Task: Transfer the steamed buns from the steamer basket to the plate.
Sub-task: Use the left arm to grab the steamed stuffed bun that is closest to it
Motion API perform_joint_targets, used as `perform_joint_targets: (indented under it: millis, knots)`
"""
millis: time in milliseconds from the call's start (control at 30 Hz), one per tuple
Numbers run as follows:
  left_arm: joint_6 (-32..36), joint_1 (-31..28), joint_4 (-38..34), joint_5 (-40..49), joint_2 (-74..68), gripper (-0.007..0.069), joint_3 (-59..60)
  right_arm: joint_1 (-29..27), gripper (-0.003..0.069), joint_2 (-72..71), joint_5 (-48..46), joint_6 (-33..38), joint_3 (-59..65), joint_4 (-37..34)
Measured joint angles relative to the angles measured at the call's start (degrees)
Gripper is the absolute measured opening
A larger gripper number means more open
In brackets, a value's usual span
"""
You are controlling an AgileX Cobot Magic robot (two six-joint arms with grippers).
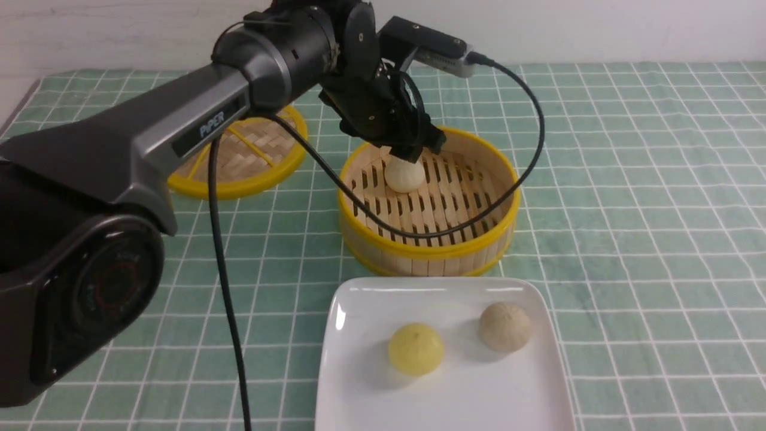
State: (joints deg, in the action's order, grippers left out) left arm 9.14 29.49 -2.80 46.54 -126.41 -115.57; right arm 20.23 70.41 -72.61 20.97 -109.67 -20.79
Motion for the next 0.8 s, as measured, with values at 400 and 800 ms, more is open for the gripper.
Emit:
perform_joint_targets:
  millis: [400, 800]
  knots:
    - [0.3, 0.0, 0.2, -3.9, -4.0, 0.0428, 0.0, 0.0, 0.0568, 0.0, 0.0, 0.0, 0.0, -0.1]
    - [0.6, 0.0, 0.2, -5.9, -5.3, 0.0427, 0.0, 0.0, 0.0568, 0.0, 0.0, 0.0, 0.0, -0.1]
